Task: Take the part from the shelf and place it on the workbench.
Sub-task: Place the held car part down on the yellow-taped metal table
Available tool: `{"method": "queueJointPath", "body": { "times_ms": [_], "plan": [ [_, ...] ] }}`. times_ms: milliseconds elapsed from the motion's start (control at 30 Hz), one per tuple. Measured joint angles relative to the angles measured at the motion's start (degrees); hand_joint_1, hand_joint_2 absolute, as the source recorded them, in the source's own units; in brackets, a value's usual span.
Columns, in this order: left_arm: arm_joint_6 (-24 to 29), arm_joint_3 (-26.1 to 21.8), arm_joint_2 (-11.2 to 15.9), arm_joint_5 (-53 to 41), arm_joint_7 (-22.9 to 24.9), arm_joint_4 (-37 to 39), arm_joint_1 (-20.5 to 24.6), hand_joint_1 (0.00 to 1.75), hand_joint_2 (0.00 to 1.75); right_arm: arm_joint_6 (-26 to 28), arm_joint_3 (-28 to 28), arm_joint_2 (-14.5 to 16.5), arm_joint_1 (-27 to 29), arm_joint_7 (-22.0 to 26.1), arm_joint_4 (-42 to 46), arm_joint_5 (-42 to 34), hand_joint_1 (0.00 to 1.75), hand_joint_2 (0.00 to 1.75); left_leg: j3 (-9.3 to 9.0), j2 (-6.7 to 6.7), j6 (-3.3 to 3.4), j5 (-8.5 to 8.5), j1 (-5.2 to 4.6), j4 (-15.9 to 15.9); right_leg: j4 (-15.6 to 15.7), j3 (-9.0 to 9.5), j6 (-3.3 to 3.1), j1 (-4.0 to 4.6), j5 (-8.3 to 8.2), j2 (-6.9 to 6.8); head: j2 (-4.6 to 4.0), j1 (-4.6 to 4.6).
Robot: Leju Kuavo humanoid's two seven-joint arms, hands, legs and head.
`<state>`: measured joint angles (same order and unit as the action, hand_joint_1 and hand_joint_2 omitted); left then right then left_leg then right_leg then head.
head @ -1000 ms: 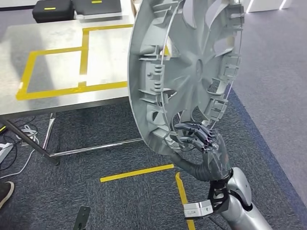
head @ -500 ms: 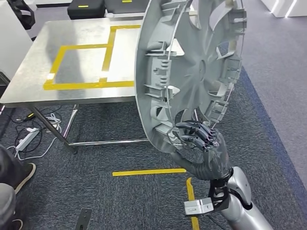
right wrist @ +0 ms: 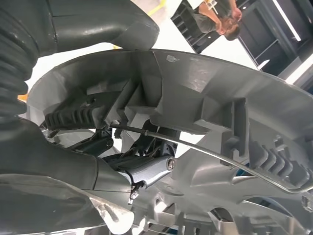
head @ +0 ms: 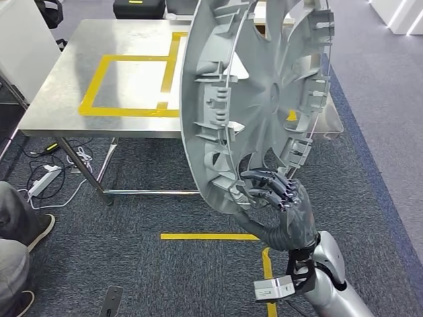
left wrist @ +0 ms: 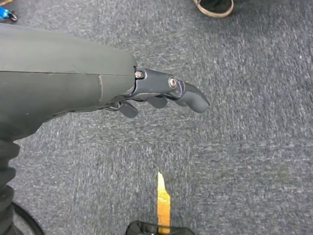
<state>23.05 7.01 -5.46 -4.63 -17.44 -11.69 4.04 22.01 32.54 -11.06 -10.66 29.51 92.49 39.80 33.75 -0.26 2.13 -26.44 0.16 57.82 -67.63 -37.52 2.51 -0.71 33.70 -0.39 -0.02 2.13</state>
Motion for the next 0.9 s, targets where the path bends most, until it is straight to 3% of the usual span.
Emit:
{"method": "queueJointPath", "body": {
  "times_ms": [67, 100, 133, 167, 233, 300, 400, 467, 533, 567, 600, 633, 700, 733, 800, 900],
  "plan": [
    [0.0, 0.0, 0.0, 0.0, 0.0, 0.0, 0.0, 0.0, 1.75, 0.0, 0.0, 0.0, 0.2, 0.1, 0.0, -0.1, 1.75, 1.75, -0.06, -0.09, 0.15, -0.1, -0.11, 0.0, -6.5, -3.47, 0.08, 0.02, 1.84, 0.18, 0.0, -0.02],
    [0.0, 0.0, 0.1, 0.0, 0.0, 0.0, -0.1, 0.0, 1.75, 0.0, 0.0, 0.0, 0.2, 0.1, 0.0, -0.1, 1.75, 1.75, -0.14, -0.18, 0.16, -0.16, -0.14, 0.1, -6.8, -3.91, 0.05, 0.02, 1.22, 0.19, 0.0, -0.03],
    [0.0, 0.0, 0.1, 0.0, 0.0, 0.0, -0.1, 0.0, 1.75, -0.1, 0.0, 0.0, 0.3, 0.1, 0.0, -0.2, 1.75, 1.75, -0.27, -0.3, 0.13, -0.24, -0.15, 0.1, -4.8, -3.11, -0.05, 0.02, -0.49, 0.19, 0.0, -0.03],
    [0.0, 0.0, 0.1, 0.0, 0.0, 0.0, 0.0, 0.0, 1.75, -0.1, 0.0, 0.0, 0.3, 0.1, 0.0, -0.2, 1.75, 1.75, -0.44, -0.43, 0.03, -0.37, -0.14, 0.1, -0.8, -1.29, -0.16, 0.01, -2.81, 0.2, 0.0, -0.03],
    [0.0, 0.0, 0.1, 0.0, 0.0, 0.0, 0.0, 0.0, 1.75, 0.0, 0.0, 0.0, 0.3, 0.1, 0.0, -0.2, 1.75, 1.75, -0.53, -0.61, -0.35, -0.69, -0.29, 0.4, 6.8, 2.59, -0.47, 0.09, -5.64, 0.34, 0.01, 0.0],
    [0.0, 0.0, 0.1, 0.0, 0.0, 0.0, 0.0, 0.0, 1.75, 0.0, 0.0, 0.0, 0.4, 0.2, 0.0, -0.2, 1.75, 1.75, -0.36, -0.7, -0.84, -0.79, -0.41, 0.6, 9.5, 4.09, -0.79, 0.25, -5.79, 0.47, 0.01, 0.06],
    [0.0, -0.1, 0.3, 0.0, 0.0, 0.0, -0.1, 0.0, 1.75, 0.1, 0.0, 0.0, 0.7, 0.1, 0.1, -0.2, 1.75, 1.75, -0.19, -0.63, -1.63, -1.38, -0.28, 1.1, 9.8, 4.36, -1.65, 0.19, -5.86, 0.38, 0.01, 0.13],
    [-0.2, -0.1, 0.4, -0.1, 0.0, 0.0, 0.0, 0.0, 1.75, 0.2, -0.1, 0.0, 0.9, 0.1, 0.2, -0.3, 1.75, 1.75, 1.61, -0.44, -2.23, -3.84, -0.18, 5.3, 10.1, 4.75, -2.3, 0.03, -5.84, 0.19, 0.0, 0.26],
    [-0.4, -0.1, 0.6, -0.1, 0.1, 0.0, 0.0, 0.0, 1.75, 0.3, -0.1, 0.0, 1.2, 0.1, 0.3, -0.2, 1.75, 1.75, 5.39, -0.36, -2.6, -7.12, -0.05, 13.2, 10.1, 5.01, -2.65, 0.11, -5.61, 0.07, 0.0, 0.34],
    [-0.4, -0.1, 0.6, -0.1, 0.1, 0.0, 0.0, 0.0, 1.75, 0.4, -0.1, 0.0, 1.5, 0.1, 0.4, -0.2, 1.75, 1.75, 7.03, -0.35, -2.69, -7.88, 0.01, 16.3, 10.1, 5.16, -2.74, 0.16, -5.49, 0.06, 0.0, 0.34],
    [-0.5, -0.1, 0.7, -0.1, 0.1, 0.0, -0.1, 0.0, 1.75, 0.4, -0.1, 0.0, 1.7, 0.1, 0.4, -0.2, 1.75, 1.75, 7.84, -0.34, -2.71, -7.5, 0.04, 17.5, 10.1, 5.35, -2.79, 0.18, -5.34, 0.08, 0.0, 0.34],
    [-0.5, -0.1, 0.7, -0.1, 0.1, 0.0, 0.0, 0.0, 1.75, 0.4, -0.1, 0.0, 1.9, 0.1, 0.5, -0.1, 1.75, 1.75, 7.58, -0.33, -2.66, -5.96, 0.05, 16.3, 10.1, 5.62, -2.76, 0.19, -5.17, 0.11, 0.0, 0.36],
    [-0.6, -0.2, 0.9, -0.3, 0.2, 0.0, 0.0, 0.0, 1.75, 0.5, -0.1, 0.0, 2.1, 0.0, 0.5, -0.1, 1.75, 1.75, 4.47, -0.23, -2.38, -1.32, 0.05, 8.8, 10.1, 6.31, -2.54, 0.18, -4.7, 0.16, 0.0, 0.35],
    [-0.6, -0.2, 1.0, -0.4, 0.3, 0.0, 0.1, 0.0, 1.75, 0.7, -0.1, 0.0, 2.1, 0.0, 0.6, -0.2, 1.75, 1.75, 2.89, -0.17, -2.22, 0.13, -0.05, 5.2, 10.1, 6.52, -2.33, 0.24, -4.49, 0.17, 0.0, 0.32],
    [-0.7, -0.2, 1.1, -0.7, 0.4, 0.0, 0.3, 0.0, 1.75, 1.2, -0.2, 0.0, 2.2, -0.1, 0.8, -0.2, 1.75, 1.75, 1.42, -0.09, -1.86, 0.59, -0.26, 1.6, 10.0, 6.39, -1.81, 0.36, -4.24, 0.16, 0.01, 0.28],
    [-0.8, -0.3, 1.3, -0.8, 0.5, 0.0, 0.3, 0.0, 1.75, 1.7, -0.2, 0.0, 3.0, -0.2, 1.3, -0.1, 1.75, 1.75, 1.35, -0.18, -1.11, 0.29, -0.33, 0.9, 9.9, 6.06, -0.97, 0.32, -3.89, 0.12, 0.01, 0.25]
  ]
}}
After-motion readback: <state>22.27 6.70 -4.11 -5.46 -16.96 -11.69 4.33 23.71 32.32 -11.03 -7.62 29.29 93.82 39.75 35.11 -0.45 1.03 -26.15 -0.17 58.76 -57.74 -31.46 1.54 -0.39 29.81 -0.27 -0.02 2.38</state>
